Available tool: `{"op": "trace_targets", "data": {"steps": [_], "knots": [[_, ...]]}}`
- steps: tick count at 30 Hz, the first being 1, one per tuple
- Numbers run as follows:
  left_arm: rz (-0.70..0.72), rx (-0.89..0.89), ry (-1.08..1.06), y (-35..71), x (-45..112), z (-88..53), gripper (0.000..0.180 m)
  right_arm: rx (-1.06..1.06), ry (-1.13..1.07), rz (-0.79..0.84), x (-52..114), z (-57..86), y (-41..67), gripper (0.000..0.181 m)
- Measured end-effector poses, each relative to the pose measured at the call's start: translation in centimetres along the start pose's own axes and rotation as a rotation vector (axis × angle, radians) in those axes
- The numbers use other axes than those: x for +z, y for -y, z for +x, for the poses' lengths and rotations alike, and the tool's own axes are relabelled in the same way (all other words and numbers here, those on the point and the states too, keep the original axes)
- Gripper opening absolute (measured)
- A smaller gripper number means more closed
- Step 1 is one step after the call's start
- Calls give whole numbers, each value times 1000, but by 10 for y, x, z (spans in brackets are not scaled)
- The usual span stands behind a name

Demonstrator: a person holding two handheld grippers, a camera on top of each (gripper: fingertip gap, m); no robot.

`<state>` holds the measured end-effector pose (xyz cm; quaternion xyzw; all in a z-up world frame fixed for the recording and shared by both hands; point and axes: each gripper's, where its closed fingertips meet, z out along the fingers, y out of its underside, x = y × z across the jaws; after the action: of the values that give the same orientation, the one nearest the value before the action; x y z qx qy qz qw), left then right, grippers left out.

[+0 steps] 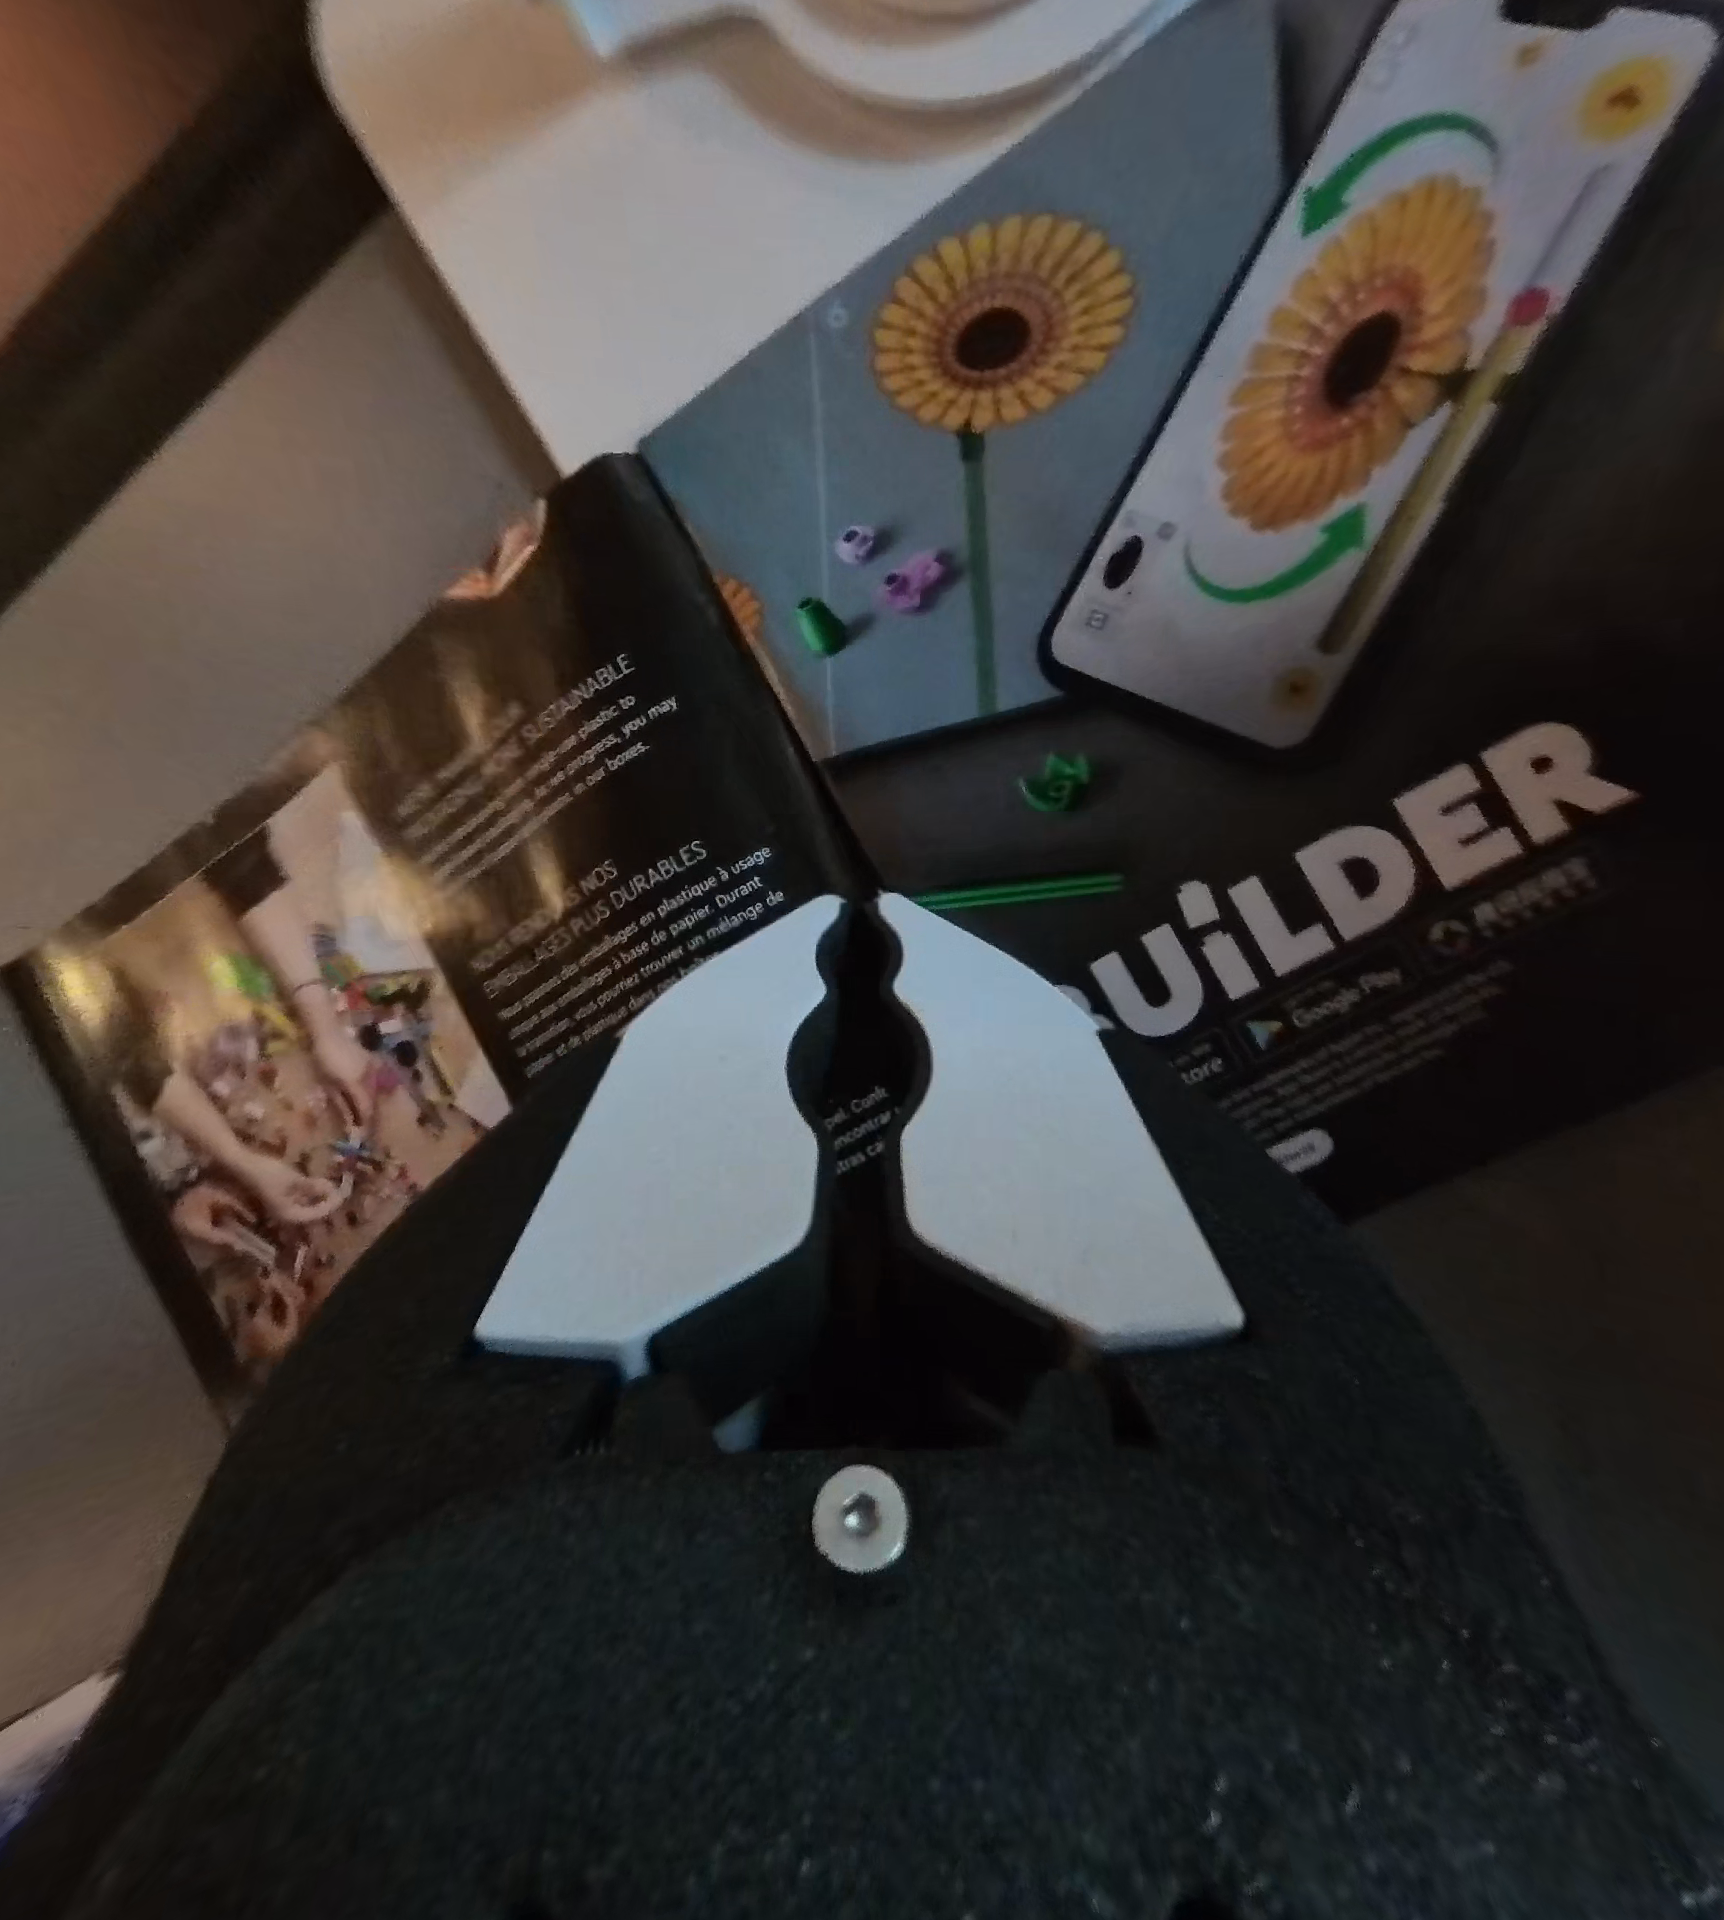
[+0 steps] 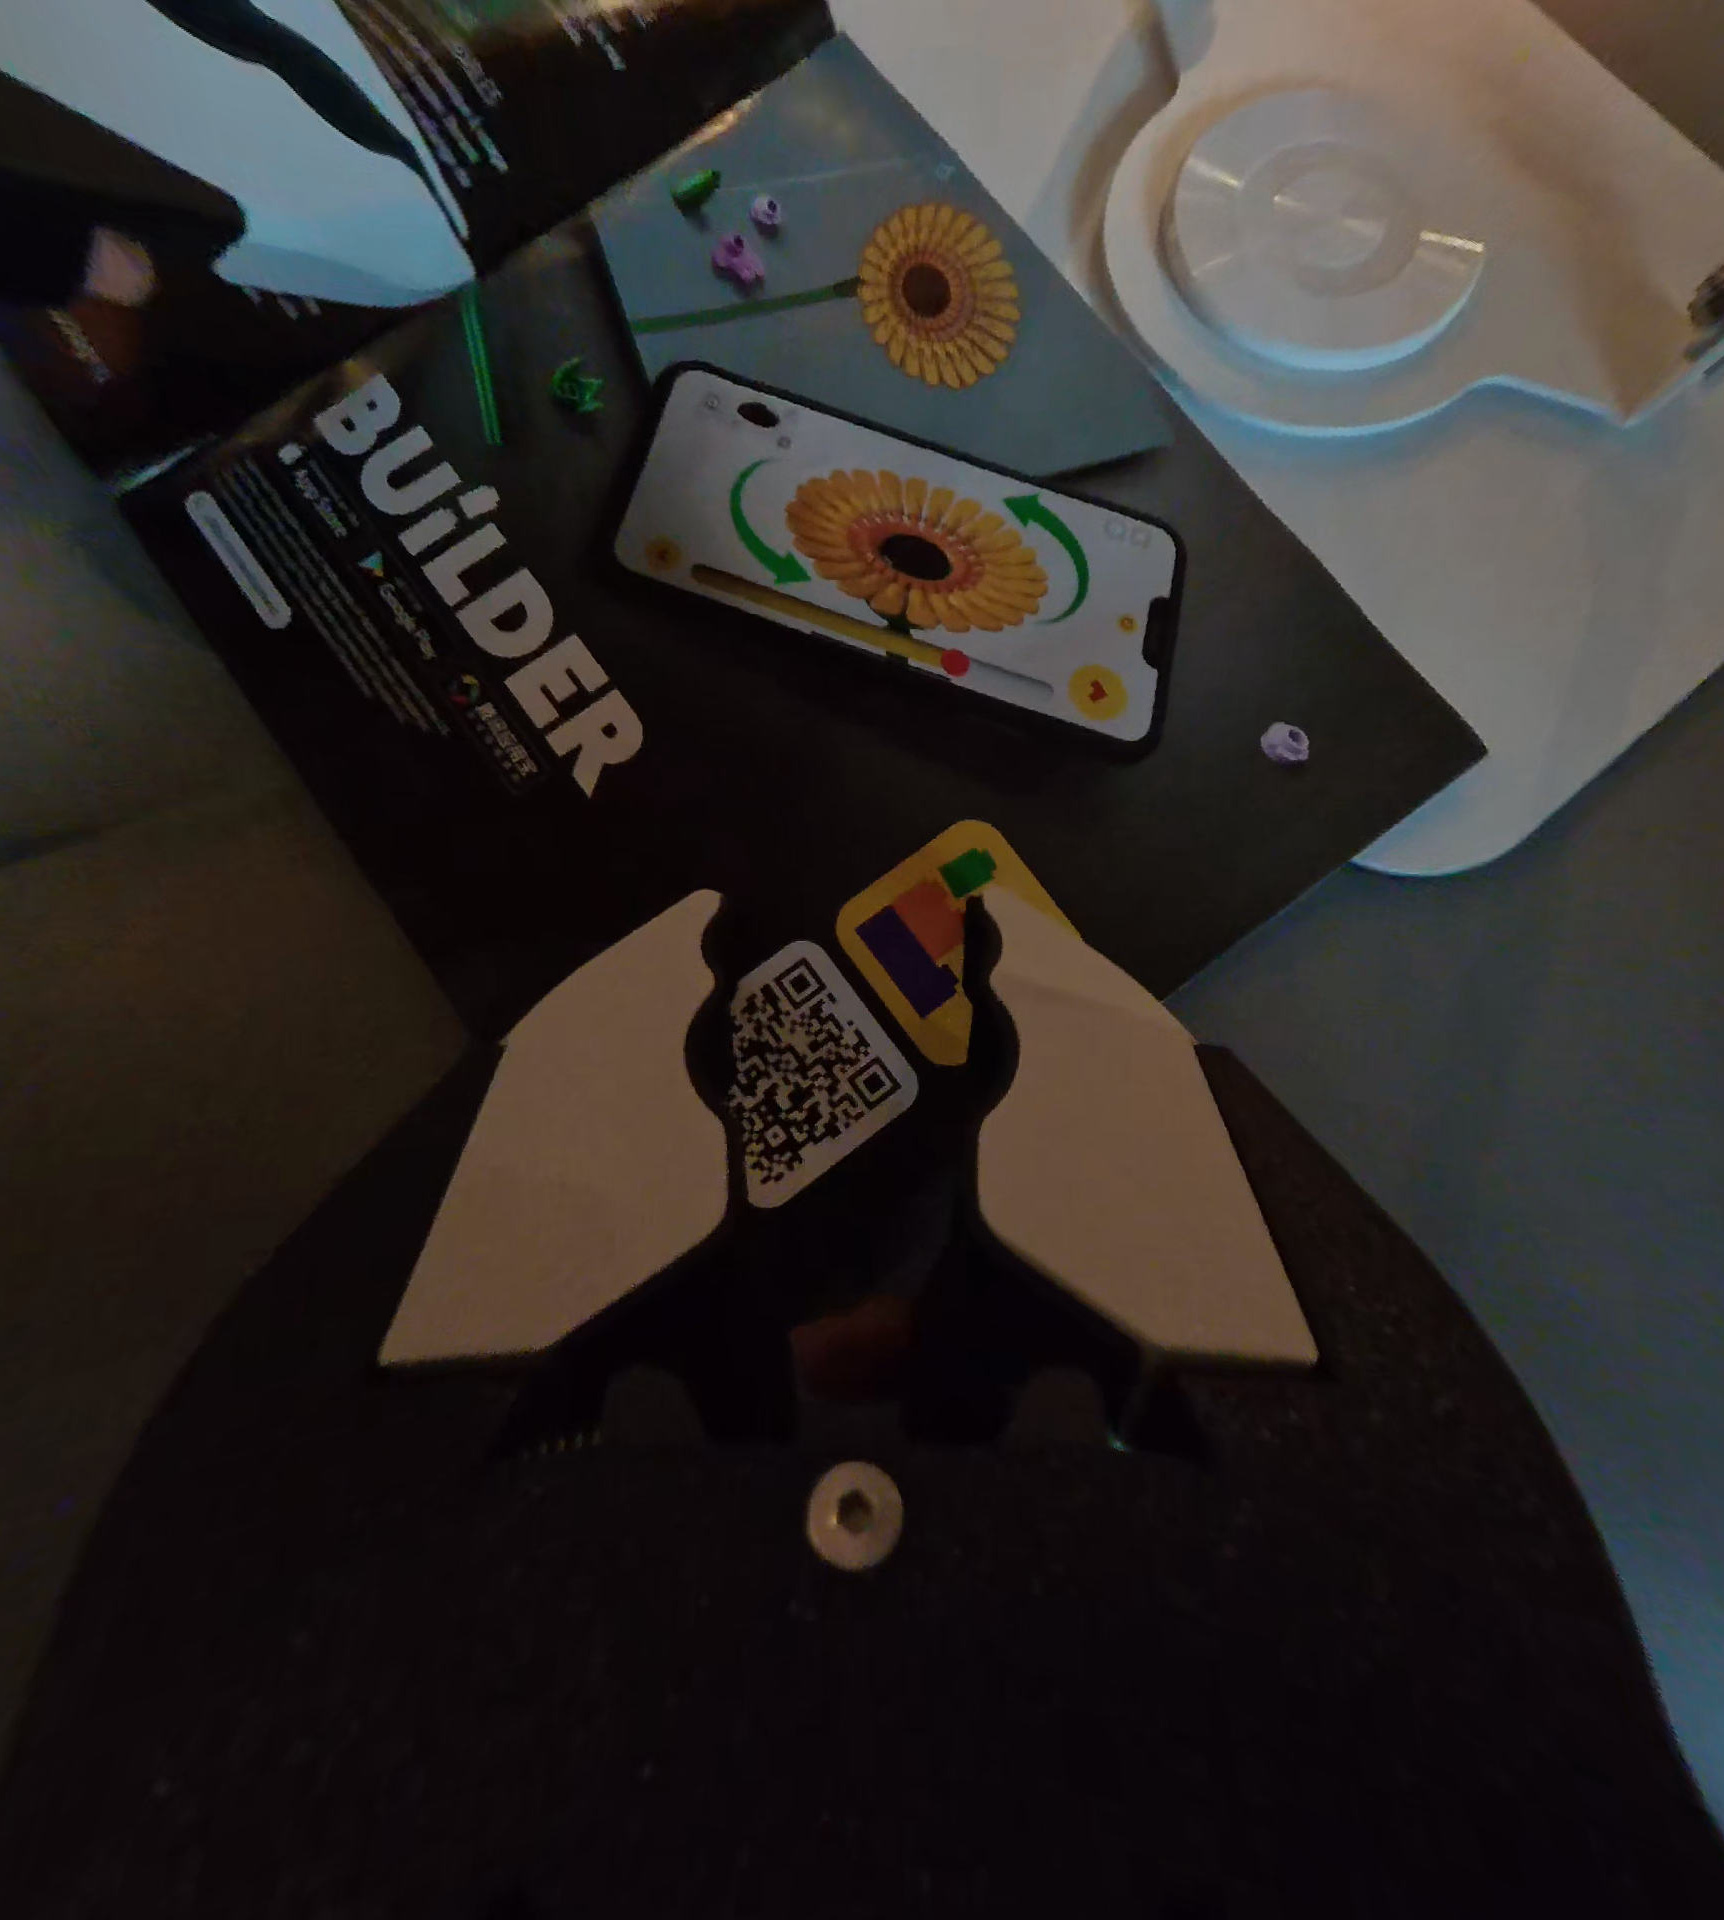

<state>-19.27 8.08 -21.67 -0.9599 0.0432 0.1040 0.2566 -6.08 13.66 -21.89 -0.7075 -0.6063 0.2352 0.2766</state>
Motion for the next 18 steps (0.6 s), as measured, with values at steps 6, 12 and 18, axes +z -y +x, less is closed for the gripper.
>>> {"op": "trace_targets", "data": {"steps": [6,12,18], "knots": [[-42,-3,-77,-5,-6,14,0,-13,9,-27,-6,3,-6,41],[-47,36,-170,-4,-11,29,17,-8,18,5,-14,16,-15,37],[103,-96,5,5,-31,-34,31,31,-4,-39,-13,15,-14,38]]}}
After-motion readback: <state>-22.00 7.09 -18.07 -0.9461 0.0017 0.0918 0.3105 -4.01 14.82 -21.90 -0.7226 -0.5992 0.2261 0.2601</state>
